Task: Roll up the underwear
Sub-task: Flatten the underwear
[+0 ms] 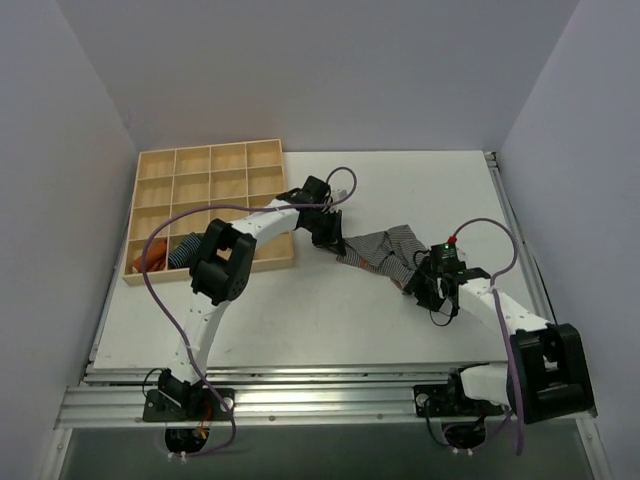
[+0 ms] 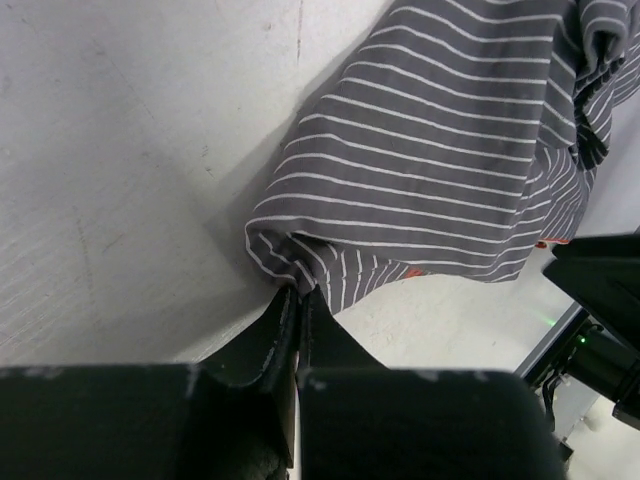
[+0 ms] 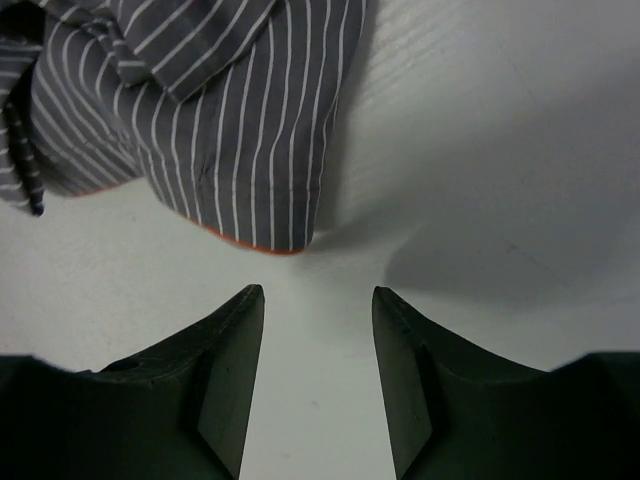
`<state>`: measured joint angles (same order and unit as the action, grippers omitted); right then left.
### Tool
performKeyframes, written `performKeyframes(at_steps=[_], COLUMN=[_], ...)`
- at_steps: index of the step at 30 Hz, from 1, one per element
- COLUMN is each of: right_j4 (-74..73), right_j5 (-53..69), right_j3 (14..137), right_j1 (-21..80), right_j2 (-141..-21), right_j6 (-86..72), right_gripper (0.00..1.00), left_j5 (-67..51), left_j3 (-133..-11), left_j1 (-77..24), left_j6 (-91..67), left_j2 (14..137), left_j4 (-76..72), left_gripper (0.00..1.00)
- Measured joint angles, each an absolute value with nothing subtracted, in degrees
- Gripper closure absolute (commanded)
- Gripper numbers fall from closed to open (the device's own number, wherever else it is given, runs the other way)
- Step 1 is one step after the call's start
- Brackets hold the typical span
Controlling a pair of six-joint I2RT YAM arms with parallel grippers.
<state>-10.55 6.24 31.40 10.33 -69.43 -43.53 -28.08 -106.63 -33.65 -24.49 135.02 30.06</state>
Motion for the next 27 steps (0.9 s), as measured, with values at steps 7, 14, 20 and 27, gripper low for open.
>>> performKeyframes(at_steps=[7,14,20,27], right_j4=[-1.39,2.94,0.25,-10.31], right_j5=[2.94,-1.30,-5.26,-11.88], right_j3=[34.00,34.39,37.21,54.57], right_j1=[11.38,11.68,11.73,11.75], right_j2=[-78.85,-81.14,-82.15,-82.11], right_j6=[-43.44,-42.15,-39.13,-34.41], right_gripper=[0.58,0.90,1.00,1.00], left_j5=[-29.95,-30.26,-29.32,-28.32], left_j3=[-105.56,-105.58,-108.73,-118.28], left_j1=[-33.65,-33.36,-32.27,-31.40], left_j6=[-25.30,-25.28,-25.26,-26.28], left_j2=[135.02,134.91,134.67,131.81], left_j4=[30.17,31.46,36.47,41.32], left_gripper=[0.98,0.98,0.98,0.98])
